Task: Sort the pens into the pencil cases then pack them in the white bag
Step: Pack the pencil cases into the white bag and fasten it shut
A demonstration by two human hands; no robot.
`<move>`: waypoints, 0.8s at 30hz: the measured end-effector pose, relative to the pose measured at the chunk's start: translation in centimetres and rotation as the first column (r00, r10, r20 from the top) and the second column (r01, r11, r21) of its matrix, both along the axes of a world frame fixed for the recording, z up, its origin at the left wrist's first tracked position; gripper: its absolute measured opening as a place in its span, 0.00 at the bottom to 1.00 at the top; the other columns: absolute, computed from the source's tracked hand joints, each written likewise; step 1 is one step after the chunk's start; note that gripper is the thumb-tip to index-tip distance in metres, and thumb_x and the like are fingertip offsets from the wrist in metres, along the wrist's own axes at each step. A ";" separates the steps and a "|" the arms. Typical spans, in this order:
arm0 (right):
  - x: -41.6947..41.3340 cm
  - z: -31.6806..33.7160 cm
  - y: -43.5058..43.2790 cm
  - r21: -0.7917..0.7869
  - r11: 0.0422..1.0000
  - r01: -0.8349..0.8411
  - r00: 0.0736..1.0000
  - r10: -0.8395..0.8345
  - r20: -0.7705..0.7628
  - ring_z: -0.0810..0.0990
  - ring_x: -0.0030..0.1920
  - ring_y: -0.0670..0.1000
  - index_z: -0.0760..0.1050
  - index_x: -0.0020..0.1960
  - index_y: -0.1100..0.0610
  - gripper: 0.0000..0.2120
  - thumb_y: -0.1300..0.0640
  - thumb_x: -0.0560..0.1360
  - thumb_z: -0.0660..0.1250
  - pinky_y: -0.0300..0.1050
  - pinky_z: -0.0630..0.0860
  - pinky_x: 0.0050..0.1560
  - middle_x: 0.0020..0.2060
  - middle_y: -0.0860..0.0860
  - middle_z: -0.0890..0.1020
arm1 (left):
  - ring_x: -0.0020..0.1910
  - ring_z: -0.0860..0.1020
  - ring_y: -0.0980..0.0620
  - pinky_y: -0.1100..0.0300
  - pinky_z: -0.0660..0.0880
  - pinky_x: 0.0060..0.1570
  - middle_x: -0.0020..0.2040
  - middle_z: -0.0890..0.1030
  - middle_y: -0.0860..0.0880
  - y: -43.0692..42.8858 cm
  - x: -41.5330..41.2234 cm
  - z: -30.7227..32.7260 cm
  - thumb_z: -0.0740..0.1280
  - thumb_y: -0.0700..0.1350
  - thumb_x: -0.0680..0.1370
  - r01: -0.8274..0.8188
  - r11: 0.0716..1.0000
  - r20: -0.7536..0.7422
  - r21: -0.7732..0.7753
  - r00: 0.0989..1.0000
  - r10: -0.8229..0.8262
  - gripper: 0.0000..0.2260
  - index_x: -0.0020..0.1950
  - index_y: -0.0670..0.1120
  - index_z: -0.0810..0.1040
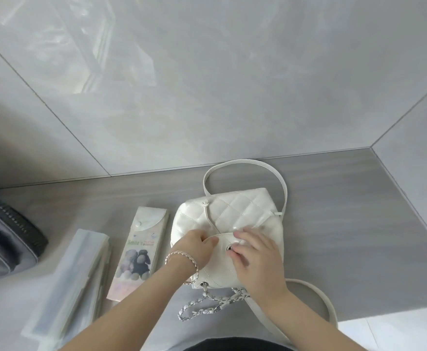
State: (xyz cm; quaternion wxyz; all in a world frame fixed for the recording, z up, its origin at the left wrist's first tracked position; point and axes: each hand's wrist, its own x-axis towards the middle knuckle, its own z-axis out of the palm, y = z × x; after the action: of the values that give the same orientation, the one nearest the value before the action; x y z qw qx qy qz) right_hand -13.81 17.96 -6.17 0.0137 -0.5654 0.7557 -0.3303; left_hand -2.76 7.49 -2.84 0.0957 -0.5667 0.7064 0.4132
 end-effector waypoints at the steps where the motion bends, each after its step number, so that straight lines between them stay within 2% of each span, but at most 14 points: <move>1: 0.1 -0.1 0.1 -0.015 1.000 -0.003 1.000 0.002 -0.016 0.73 0.54 0.46 0.80 0.33 0.53 0.10 0.53 0.69 0.63 0.43 0.67 0.52 0.42 0.45 0.84 | 0.27 0.64 0.54 0.61 0.60 0.28 0.27 0.65 0.52 0.1 0.0 0.1 0.59 0.51 0.78 0.004 1.000 -0.005 -0.004 1.000 -0.004 0.18 0.29 0.49 0.61; 4: 0.2 -0.2 0.0 0.004 0.999 -0.037 0.996 0.037 -0.084 0.73 0.54 0.46 0.80 0.34 0.52 0.10 0.56 0.69 0.61 0.43 0.66 0.50 0.40 0.42 0.83 | 0.27 0.63 0.54 0.61 0.60 0.28 0.27 0.65 0.52 0.3 -0.1 0.2 0.59 0.51 0.78 0.010 1.000 -0.023 -0.007 1.000 -0.010 0.18 0.29 0.49 0.61; 7: -0.4 -0.1 0.0 0.064 0.987 -0.144 0.988 0.147 -0.042 0.72 0.52 0.45 0.80 0.36 0.52 0.10 0.57 0.70 0.60 0.41 0.66 0.48 0.40 0.42 0.82 | 0.27 0.65 0.55 0.61 0.61 0.28 0.27 0.67 0.52 0.5 0.1 0.2 0.58 0.52 0.79 0.001 1.000 -0.029 -0.014 1.000 -0.002 0.18 0.30 0.50 0.62; 9: -1.6 0.3 -0.2 0.104 0.964 -0.244 0.967 0.234 0.096 0.71 0.50 0.42 0.80 0.38 0.52 0.09 0.57 0.71 0.62 0.37 0.67 0.49 0.41 0.42 0.80 | 0.27 0.65 0.56 0.62 0.61 0.28 0.28 0.67 0.53 0.7 0.3 0.2 0.58 0.52 0.79 0.008 0.999 -0.036 -0.041 0.999 -0.009 0.17 0.30 0.51 0.62; 10: -2.3 0.7 -0.3 0.139 0.953 -0.270 0.947 0.236 0.217 0.70 0.49 0.37 0.81 0.38 0.51 0.08 0.58 0.71 0.63 0.33 0.67 0.49 0.42 0.41 0.78 | 0.28 0.65 0.56 0.62 0.61 0.28 0.28 0.67 0.53 0.7 0.4 0.3 0.58 0.52 0.79 0.011 0.998 -0.044 -0.057 0.999 -0.013 0.17 0.31 0.51 0.62; 12: -3.1 2.0 -0.4 0.214 0.932 -0.292 0.872 0.167 0.459 0.69 0.51 0.31 0.81 0.42 0.49 0.11 0.64 0.72 0.65 0.30 0.67 0.51 0.48 0.38 0.74 | 0.29 0.67 0.56 0.63 0.62 0.29 0.29 0.69 0.53 1.0 0.7 0.3 0.58 0.53 0.78 0.010 0.996 -0.083 -0.084 0.996 -0.017 0.16 0.32 0.51 0.64; 15: -3.6 4.4 -1.1 0.319 0.897 -0.306 0.758 0.026 0.652 0.74 0.50 0.34 0.72 0.57 0.46 0.22 0.64 0.69 0.71 0.25 0.68 0.52 0.47 0.40 0.75 | 0.29 0.67 0.57 0.62 0.64 0.31 0.29 0.69 0.54 1.4 1.8 0.8 0.59 0.54 0.78 0.017 0.995 -0.199 -0.103 0.979 -0.037 0.14 0.34 0.52 0.66; 16: -3.9 5.3 -1.4 0.356 0.873 -0.334 0.738 0.007 0.675 0.76 0.47 0.37 0.72 0.56 0.45 0.23 0.63 0.66 0.74 0.25 0.69 0.50 0.44 0.40 0.77 | 0.29 0.67 0.57 0.62 0.64 0.32 0.29 0.69 0.54 1.5 2.2 1.0 0.59 0.54 0.79 0.037 0.992 -0.250 -0.119 0.966 -0.066 0.14 0.34 0.52 0.67; 17: -4.1 6.2 -1.7 0.376 0.848 -0.372 0.749 0.036 0.661 0.77 0.43 0.39 0.76 0.51 0.43 0.21 0.62 0.64 0.75 0.27 0.70 0.47 0.40 0.41 0.78 | 0.29 0.68 0.56 0.61 0.66 0.33 0.29 0.69 0.53 1.7 2.7 1.4 0.57 0.55 0.79 0.058 0.990 -0.301 -0.131 0.949 -0.096 0.15 0.35 0.51 0.69; 19: -4.5 7.9 -2.1 0.403 0.807 -0.431 0.797 0.131 0.589 0.77 0.38 0.38 0.78 0.39 0.40 0.16 0.61 0.62 0.77 0.29 0.71 0.41 0.34 0.40 0.80 | 0.33 0.73 0.56 0.60 0.71 0.40 0.32 0.77 0.52 1.6 3.6 2.0 0.53 0.58 0.77 0.042 0.990 -0.408 -0.134 0.908 -0.093 0.20 0.37 0.49 0.76; 20: -4.5 8.7 -2.1 0.404 0.794 -0.454 0.805 0.171 0.568 0.77 0.38 0.37 0.78 0.36 0.39 0.17 0.60 0.61 0.78 0.30 0.72 0.41 0.33 0.37 0.81 | 0.36 0.76 0.57 0.63 0.72 0.41 0.36 0.80 0.51 1.2 4.0 2.1 0.53 0.58 0.76 0.014 0.989 -0.460 -0.147 0.884 -0.081 0.19 0.38 0.50 0.78; 23: -4.4 11.3 -2.3 0.355 0.804 -0.477 0.817 0.255 0.518 0.78 0.42 0.39 0.79 0.34 0.39 0.17 0.61 0.61 0.78 0.33 0.72 0.45 0.36 0.34 0.80 | 0.48 0.76 0.59 0.76 0.68 0.45 0.46 0.80 0.57 -0.2 4.5 1.7 0.64 0.58 0.70 0.016 0.935 -0.528 -0.355 0.822 -0.215 0.09 0.43 0.55 0.79; 24: -4.5 12.3 -2.5 0.324 0.821 -0.470 0.818 0.268 0.509 0.78 0.43 0.40 0.80 0.34 0.41 0.16 0.61 0.61 0.78 0.33 0.72 0.45 0.38 0.37 0.80 | 0.52 0.74 0.61 0.77 0.67 0.50 0.51 0.78 0.60 -0.7 4.6 1.8 0.65 0.58 0.68 0.074 0.903 -0.507 -0.423 0.806 -0.304 0.12 0.48 0.56 0.78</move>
State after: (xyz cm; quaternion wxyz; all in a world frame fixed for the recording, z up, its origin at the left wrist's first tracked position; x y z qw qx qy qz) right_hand -18.27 15.49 6.14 0.3761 -0.5964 0.6586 -0.2629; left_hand 1.84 6.78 -1.01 -0.1875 -0.3526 0.8234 0.4031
